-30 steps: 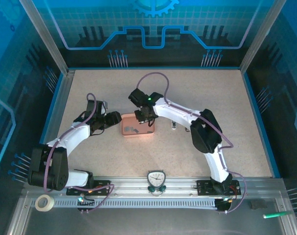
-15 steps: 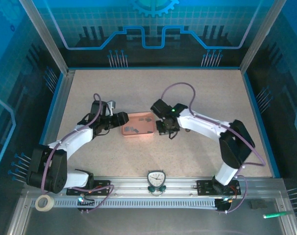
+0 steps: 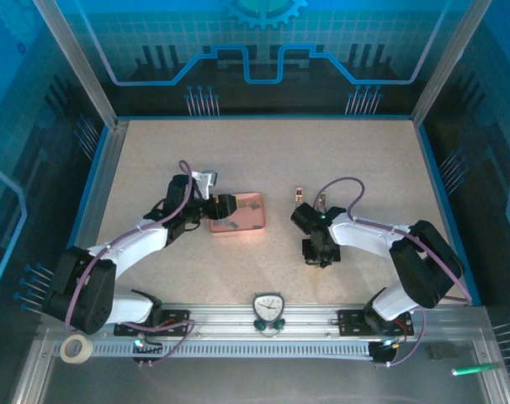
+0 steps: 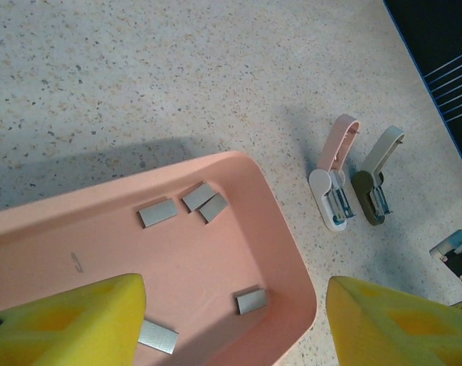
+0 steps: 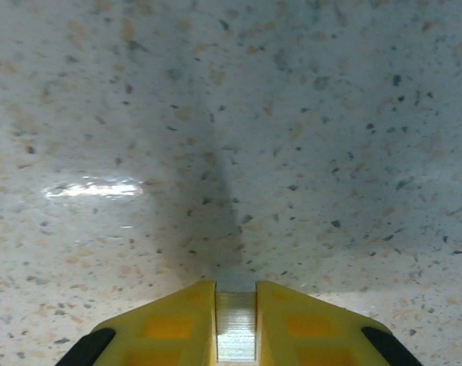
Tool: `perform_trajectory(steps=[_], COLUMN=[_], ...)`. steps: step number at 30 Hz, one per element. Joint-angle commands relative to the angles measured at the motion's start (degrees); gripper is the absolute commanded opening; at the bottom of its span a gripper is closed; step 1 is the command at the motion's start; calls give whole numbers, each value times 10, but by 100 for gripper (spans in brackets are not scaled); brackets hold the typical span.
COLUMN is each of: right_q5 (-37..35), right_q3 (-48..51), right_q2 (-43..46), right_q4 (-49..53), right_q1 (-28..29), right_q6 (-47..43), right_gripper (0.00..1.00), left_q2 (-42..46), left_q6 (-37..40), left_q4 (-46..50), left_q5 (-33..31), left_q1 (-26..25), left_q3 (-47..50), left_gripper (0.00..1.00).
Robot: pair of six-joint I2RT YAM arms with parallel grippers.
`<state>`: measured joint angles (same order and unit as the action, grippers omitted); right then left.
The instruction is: Load the staples into the stapler
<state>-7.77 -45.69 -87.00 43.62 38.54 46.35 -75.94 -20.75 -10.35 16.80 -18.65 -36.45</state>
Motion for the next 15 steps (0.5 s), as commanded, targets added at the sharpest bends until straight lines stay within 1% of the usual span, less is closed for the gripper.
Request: perform_trajectory(steps=[1, 3, 6, 7, 9, 11, 15], right_q5=[6, 7, 10, 8, 9, 27, 43], right_q3=[7, 2, -24, -37, -52, -71, -86], right_q2=[7, 3, -2, -1, 5, 11, 8], right_q4=[-7, 0, 31, 47, 74, 94, 116], right_q1=[-8, -8, -10, -12, -20, -34, -42], right_q6=[9, 3, -10, -14, -24, -33, -42], right_gripper=[19, 20, 29, 31, 32, 33, 32], left_q2=[8, 8, 7, 7, 6, 5, -1], left_q6=[18, 18, 18, 18, 18, 18, 18], left_q4=[-21, -21, -22, -21, -21, -20, -19], left_q5=[-2, -5, -7, -7, -8, -9, -9], left_q1=[-7, -7, -7, -7, -7, -7, -7], left_q3=[8, 9, 8, 8, 6, 6, 2], left_gripper=[65, 65, 65, 65, 65, 65, 65])
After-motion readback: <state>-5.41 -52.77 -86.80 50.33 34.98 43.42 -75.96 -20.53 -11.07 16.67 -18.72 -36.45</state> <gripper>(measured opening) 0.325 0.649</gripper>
